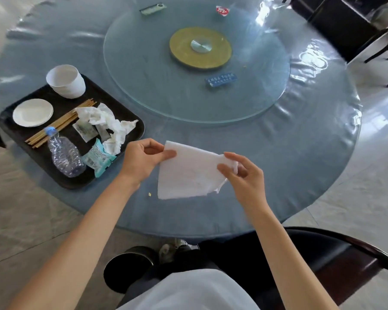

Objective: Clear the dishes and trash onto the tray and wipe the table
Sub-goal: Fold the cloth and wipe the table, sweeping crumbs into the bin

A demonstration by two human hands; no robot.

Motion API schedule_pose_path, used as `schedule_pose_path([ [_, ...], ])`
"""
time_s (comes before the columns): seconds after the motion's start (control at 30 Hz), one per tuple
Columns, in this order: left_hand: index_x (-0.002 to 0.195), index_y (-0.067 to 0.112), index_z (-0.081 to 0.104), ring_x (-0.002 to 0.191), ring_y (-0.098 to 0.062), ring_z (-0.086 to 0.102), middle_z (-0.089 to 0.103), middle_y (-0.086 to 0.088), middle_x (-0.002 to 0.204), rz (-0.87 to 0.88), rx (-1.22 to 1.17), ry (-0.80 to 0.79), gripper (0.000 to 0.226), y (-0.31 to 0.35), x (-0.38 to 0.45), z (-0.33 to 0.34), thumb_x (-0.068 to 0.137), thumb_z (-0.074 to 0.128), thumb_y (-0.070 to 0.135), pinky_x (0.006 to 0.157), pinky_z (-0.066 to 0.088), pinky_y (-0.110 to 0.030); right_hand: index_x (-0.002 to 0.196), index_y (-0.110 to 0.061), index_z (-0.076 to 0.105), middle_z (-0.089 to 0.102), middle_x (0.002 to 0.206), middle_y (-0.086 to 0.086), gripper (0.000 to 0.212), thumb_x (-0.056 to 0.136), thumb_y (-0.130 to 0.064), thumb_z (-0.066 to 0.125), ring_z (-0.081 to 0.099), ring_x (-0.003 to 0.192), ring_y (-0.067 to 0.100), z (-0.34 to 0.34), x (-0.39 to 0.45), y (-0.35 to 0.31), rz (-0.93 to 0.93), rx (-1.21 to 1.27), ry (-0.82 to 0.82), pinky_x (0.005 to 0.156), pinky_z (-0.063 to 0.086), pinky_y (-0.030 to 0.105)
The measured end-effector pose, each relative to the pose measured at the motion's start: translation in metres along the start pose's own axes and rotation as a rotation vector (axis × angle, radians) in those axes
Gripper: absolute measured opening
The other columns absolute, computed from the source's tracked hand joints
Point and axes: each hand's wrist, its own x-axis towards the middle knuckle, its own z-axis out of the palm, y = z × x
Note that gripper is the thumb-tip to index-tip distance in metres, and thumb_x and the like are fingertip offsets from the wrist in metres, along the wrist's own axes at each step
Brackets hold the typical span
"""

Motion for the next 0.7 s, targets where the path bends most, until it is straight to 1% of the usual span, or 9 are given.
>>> schedule_pose_path([
  [0.1,0.074,0.018,0.074,0.073,-0.011,0.069,0.076,-0.001,0.077,0.031,0.045,0.000,0.026,0.003,-0.001,-0.001,0.061,0.096,0.026,0.083,0.060,-0.036,0.101,-0.032,0.081,0.075,0.081,-0.012,0.020,0.083,-0.025,0.087,0.065,0.072,0.009,-0.007,0.005,-0.002,0.002,-0.032,0.005,0.071,0.050,0.018],
  [0.17,0.072,0.021,0.075,0.076,-0.007,0.068,0.075,0.007,0.076,0.080,0.051,0.011,0.027,0.007,-0.001,-0.006,0.060,0.095,0.034,0.083,0.056,-0.030,0.106,-0.039,0.079,0.078,0.095,-0.015,0.033,0.077,-0.031,0.092,0.072,0.084,0.008,-0.012,0.009,-0.008,0.005,-0.094,-0.037,0.076,0.053,0.015],
  [0.3,0.075,0.027,0.071,0.102,0.002,0.066,0.074,0.022,0.099,0.165,0.109,-0.036,0.029,0.019,0.000,-0.019,0.062,0.089,0.045,0.098,0.050,-0.028,0.123,-0.038,0.071,0.068,0.097,-0.021,0.058,0.070,-0.032,0.095,0.063,0.089,-0.001,-0.020,0.019,-0.013,-0.024,-0.438,-0.131,0.081,0.047,0.014],
  [0.37,0.074,0.027,0.063,0.108,0.002,0.067,0.075,0.020,0.108,0.176,0.124,-0.157,0.024,0.032,0.004,-0.018,0.073,0.084,0.040,0.100,0.047,-0.030,0.109,-0.037,0.074,0.061,0.094,-0.020,0.039,0.075,-0.033,0.092,0.059,0.091,0.003,-0.019,0.027,-0.020,-0.093,-0.557,-0.135,0.079,0.043,0.010],
  [0.4,0.075,0.026,0.060,0.100,0.001,0.069,0.076,0.016,0.104,0.194,0.135,-0.198,0.025,0.039,0.007,-0.016,0.077,0.081,0.038,0.094,0.048,-0.027,0.098,-0.037,0.075,0.057,0.096,-0.017,0.026,0.077,-0.034,0.090,0.056,0.098,0.011,-0.020,0.032,-0.025,-0.124,-0.575,-0.126,0.081,0.038,0.007],
  [0.47,0.079,0.018,0.056,0.069,-0.002,0.059,0.069,0.011,0.079,0.253,0.168,-0.180,0.033,0.056,0.013,-0.014,0.079,0.077,0.044,0.071,0.044,-0.022,0.080,-0.036,0.073,0.055,0.109,-0.015,0.019,0.077,-0.034,0.091,0.052,0.115,0.014,-0.024,0.043,-0.037,-0.125,-0.458,-0.148,0.088,0.033,0.005],
  [0.5,0.081,0.016,0.055,0.064,-0.008,0.050,0.061,0.006,0.073,0.290,0.178,-0.143,0.039,0.066,0.016,-0.013,0.079,0.077,0.048,0.065,0.041,-0.024,0.078,-0.033,0.074,0.058,0.115,-0.014,0.019,0.075,-0.036,0.092,0.056,0.117,0.013,-0.028,0.049,-0.046,-0.096,-0.313,-0.187,0.093,0.038,0.011],
  [0.6,0.084,0.026,0.060,0.069,-0.015,0.052,0.060,0.003,0.074,0.376,-0.046,-0.104,0.035,0.101,0.029,-0.016,0.078,0.082,0.052,0.065,0.049,-0.035,0.091,-0.018,0.073,0.072,0.099,-0.003,0.038,0.076,-0.049,0.088,0.068,0.088,0.017,-0.044,0.067,-0.074,-0.069,0.219,-0.373,0.077,0.050,0.032],
  [0.7,0.111,0.034,0.064,0.093,-0.020,0.069,0.073,-0.007,0.106,0.291,-0.337,-0.272,0.049,0.118,0.044,-0.018,0.073,0.081,0.061,0.072,0.060,-0.038,0.120,-0.019,0.072,0.076,0.109,0.006,0.044,0.090,-0.051,0.074,0.073,0.096,0.022,-0.041,0.085,-0.091,0.021,0.517,-0.400,0.078,0.059,0.040],
])
